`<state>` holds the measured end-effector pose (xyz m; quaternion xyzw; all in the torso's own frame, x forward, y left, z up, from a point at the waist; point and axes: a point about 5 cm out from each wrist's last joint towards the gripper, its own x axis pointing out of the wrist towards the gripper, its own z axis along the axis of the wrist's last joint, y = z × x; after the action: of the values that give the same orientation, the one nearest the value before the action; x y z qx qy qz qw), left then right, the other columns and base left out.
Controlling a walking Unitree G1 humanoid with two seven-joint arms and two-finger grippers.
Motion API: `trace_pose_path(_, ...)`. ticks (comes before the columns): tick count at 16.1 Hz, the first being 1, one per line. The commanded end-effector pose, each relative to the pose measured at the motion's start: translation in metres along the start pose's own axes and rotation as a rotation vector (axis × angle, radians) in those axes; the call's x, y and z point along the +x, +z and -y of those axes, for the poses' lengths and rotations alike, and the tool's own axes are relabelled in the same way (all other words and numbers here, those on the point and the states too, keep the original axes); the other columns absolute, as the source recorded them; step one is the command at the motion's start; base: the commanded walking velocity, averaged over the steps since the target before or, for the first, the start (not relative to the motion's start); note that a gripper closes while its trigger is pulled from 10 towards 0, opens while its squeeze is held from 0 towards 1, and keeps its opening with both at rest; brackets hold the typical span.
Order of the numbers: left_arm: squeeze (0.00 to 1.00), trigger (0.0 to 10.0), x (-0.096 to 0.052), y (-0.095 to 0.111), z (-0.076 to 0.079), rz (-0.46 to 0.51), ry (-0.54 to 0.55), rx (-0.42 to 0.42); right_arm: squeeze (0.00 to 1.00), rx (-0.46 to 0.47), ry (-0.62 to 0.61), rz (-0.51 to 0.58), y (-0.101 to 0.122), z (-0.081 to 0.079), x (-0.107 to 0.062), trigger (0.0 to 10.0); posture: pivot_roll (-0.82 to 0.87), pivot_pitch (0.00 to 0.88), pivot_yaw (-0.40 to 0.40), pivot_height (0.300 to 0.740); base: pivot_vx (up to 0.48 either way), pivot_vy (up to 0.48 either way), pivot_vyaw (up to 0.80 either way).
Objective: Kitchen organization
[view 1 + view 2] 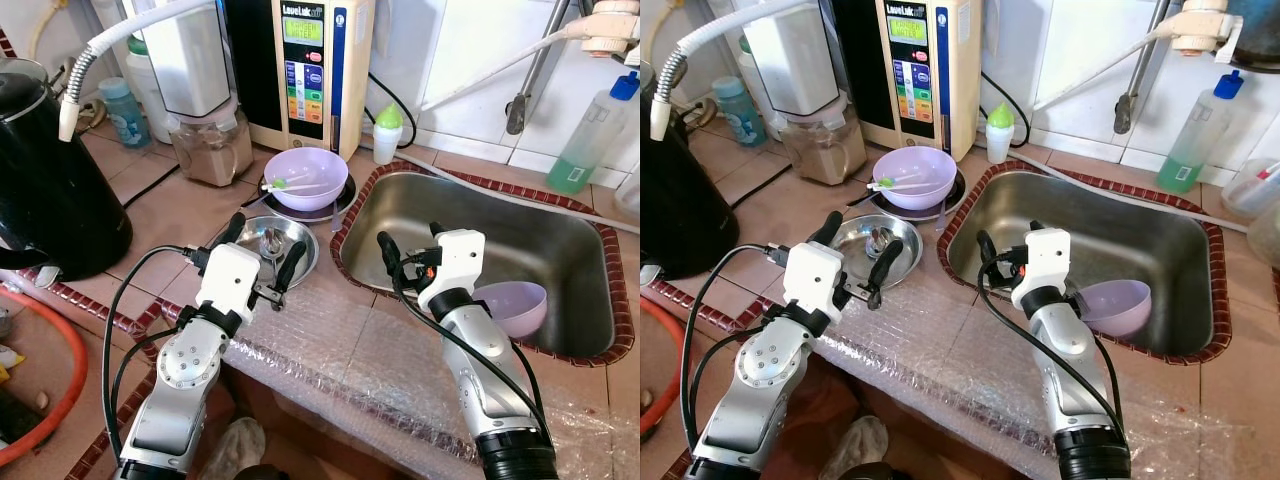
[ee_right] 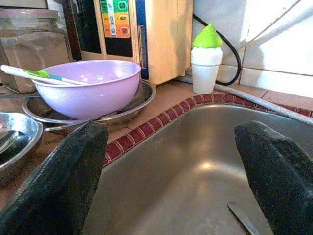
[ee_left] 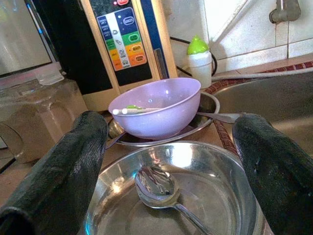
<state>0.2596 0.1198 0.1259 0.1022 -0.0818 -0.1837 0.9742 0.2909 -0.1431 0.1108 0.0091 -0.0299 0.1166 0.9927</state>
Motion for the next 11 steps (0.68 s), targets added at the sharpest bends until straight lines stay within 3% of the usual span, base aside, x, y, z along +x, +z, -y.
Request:
trace_pose_path(1, 0.00, 10.0, 0.0014, 0.0050, 0.0005, 0.012, -0.009, 0.010, 0.00, 0.000, 0.002, -0.002, 0.0016, -0.0003, 0.0026, 10.0, 0.00, 0.000, 0.041, 0.740, 0.000, 0.000, 0.00)
trace_pose_path(11, 0.00, 10.0, 0.0025, 0.0065, 0.0020, 0.012, -0.024, 0.005, 0.00, -0.003, -0.009, 0.004, 0.0028, 0.0004, 0.0035, 10.0, 0.00, 0.000, 0.044, 0.740, 0.000, -0.263, 0.00)
